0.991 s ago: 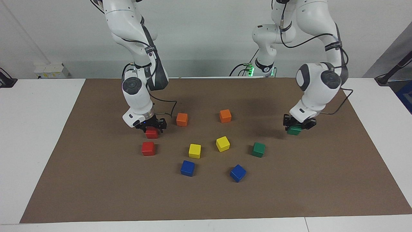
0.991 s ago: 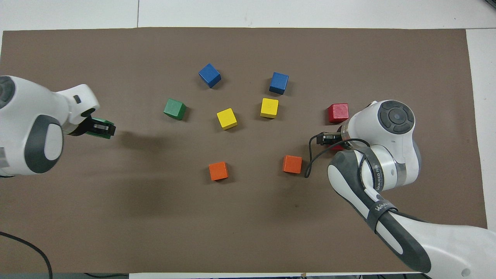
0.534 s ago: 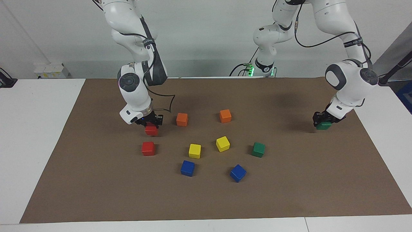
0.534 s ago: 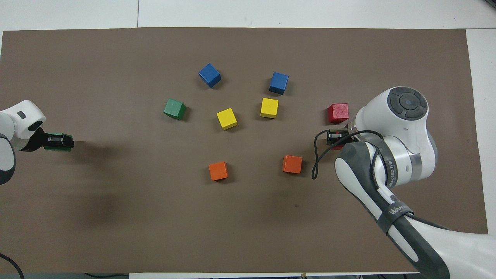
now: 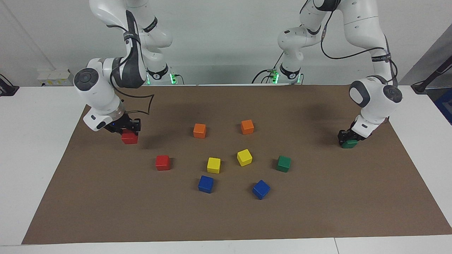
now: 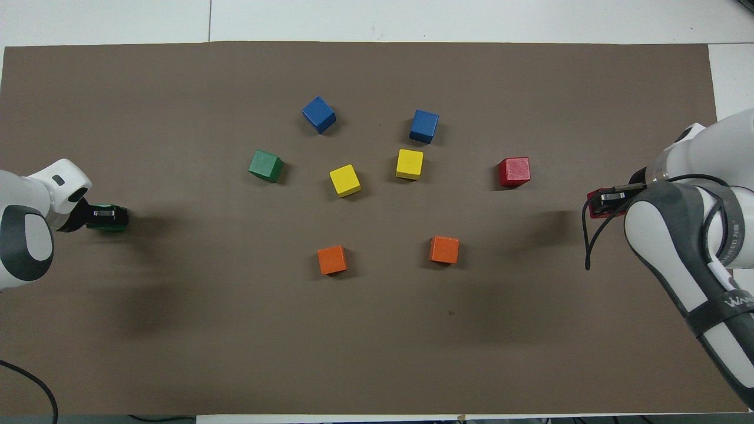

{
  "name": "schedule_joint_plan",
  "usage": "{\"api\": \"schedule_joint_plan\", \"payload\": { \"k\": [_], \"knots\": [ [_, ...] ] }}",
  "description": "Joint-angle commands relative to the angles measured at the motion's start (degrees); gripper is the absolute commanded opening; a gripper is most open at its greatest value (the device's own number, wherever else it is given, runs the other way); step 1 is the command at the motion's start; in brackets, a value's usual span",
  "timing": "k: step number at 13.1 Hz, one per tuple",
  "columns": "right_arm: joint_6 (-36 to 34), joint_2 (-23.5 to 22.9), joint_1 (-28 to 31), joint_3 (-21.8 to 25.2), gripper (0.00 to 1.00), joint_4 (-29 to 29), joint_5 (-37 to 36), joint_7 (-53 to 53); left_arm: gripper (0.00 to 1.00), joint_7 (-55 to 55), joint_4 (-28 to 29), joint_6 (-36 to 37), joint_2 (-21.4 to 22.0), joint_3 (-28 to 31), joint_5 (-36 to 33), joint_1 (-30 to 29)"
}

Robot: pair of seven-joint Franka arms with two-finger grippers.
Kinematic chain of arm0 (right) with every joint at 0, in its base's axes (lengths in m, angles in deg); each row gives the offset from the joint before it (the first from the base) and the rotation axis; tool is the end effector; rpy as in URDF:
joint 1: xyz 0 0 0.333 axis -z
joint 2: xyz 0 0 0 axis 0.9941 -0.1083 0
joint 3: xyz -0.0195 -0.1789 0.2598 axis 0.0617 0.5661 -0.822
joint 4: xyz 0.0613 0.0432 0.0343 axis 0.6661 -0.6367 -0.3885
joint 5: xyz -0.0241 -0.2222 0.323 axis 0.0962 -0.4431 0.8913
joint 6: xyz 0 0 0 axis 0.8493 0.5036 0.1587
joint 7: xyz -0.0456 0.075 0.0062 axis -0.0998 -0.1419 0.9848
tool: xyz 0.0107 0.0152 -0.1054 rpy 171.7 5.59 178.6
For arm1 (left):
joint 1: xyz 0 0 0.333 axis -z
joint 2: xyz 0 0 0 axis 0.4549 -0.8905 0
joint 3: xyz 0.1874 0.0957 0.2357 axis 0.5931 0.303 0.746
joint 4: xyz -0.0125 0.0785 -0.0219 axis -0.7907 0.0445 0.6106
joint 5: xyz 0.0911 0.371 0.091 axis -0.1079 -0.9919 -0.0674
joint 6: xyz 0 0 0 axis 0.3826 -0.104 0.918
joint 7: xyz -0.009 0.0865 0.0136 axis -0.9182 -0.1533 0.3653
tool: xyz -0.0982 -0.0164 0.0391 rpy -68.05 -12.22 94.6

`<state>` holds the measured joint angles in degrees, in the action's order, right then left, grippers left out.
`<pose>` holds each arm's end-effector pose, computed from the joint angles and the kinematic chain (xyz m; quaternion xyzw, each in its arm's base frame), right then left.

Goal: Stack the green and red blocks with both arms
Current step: 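Carry the green block outward with the left gripper while the right carries red, then set the green block down with the left gripper while the right sets red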

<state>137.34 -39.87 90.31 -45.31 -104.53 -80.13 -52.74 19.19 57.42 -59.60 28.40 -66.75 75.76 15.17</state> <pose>0.5552 -0.0421 0.3923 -0.9986 -0.0120 0.0516 0.0008 0.5551 0.1140 0.2944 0.9995 -0.0318 0.0028 0.0026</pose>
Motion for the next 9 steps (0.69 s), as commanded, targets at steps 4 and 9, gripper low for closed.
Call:
{"api": "schedule_joint_plan", "payload": {
  "k": [4,9],
  "knots": [
    [12.88,-1.86,3.58,-0.78,0.00,-6.52,-0.44,5.70,1.00,5.33,-7.12,9.89,0.43,-0.33,-0.79,0.37],
    [16.95,-4.60,4.28,-0.87,0.00,-7.59,-0.53,7.90,1.00,2.54,-24.56,19.38,-2.81,-0.33,-0.97,11.15]
  ]
}}
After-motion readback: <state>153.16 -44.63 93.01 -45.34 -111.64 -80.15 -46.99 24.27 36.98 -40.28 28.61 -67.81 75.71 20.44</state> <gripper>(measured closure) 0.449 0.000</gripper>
